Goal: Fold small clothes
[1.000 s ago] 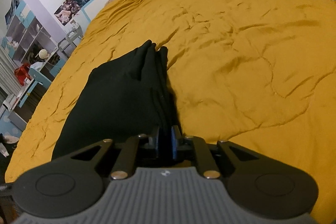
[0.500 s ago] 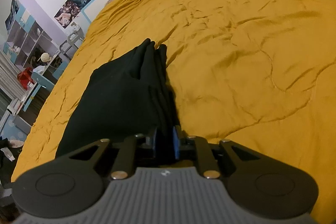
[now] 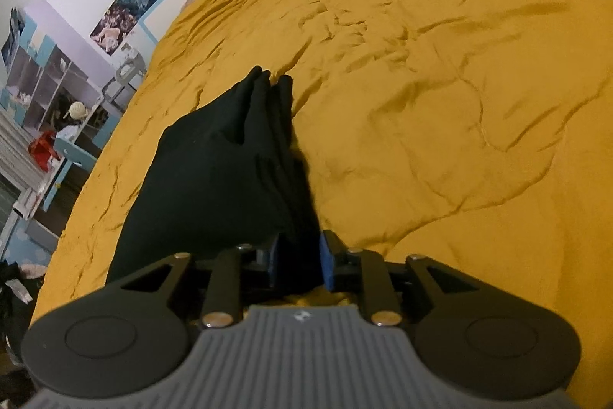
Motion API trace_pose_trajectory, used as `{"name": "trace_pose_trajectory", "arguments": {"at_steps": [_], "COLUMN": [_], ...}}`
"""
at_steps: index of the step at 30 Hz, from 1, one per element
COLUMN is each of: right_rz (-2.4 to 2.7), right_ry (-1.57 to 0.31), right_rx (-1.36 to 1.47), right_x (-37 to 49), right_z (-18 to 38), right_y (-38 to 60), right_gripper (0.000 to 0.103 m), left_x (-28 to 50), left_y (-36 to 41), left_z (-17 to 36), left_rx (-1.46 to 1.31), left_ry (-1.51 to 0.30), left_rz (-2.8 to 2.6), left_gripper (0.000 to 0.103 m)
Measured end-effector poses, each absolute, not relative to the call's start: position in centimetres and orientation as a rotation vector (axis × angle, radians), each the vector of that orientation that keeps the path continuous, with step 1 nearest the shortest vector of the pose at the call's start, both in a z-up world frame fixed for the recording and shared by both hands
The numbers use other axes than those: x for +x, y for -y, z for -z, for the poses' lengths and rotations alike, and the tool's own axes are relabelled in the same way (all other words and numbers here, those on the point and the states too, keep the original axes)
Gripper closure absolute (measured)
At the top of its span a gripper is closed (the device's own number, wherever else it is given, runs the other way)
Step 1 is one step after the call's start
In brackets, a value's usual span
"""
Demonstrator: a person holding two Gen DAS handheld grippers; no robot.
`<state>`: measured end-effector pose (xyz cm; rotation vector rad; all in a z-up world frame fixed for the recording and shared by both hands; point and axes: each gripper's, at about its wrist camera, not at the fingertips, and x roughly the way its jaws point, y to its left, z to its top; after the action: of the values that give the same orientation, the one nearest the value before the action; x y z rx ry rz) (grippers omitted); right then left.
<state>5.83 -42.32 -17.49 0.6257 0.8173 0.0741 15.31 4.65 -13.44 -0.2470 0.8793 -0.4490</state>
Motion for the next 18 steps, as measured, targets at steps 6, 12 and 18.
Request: {"name": "trace_pose_trajectory", "arguments": {"at_steps": [6, 12, 18], "right_rz": [-0.085, 0.052, -0.092], "right_ry": [-0.72, -0.637, -0.585], "right_rx": [0.501, 0.29, 0.273], "right_x": [4.6, 3.9, 3.4], "right_z": [13.3, 11.5, 10.6], "right_y": [39.8, 37.0, 35.8], "right_gripper": [0.085, 0.086, 0.086], "left_x": [16.3, 18.8, 19.1], "left_y": [-3.5, 0.2, 0.6], "left_z": [10.7, 12.5, 14.7], "left_rx": [-0.298, -0.253, -0.238], "left_ry": [-0.805, -0.849, -0.899], "left_rz": [0.523, 0.582, 0.577], "left_gripper": [0.089, 0.082, 0.074]}}
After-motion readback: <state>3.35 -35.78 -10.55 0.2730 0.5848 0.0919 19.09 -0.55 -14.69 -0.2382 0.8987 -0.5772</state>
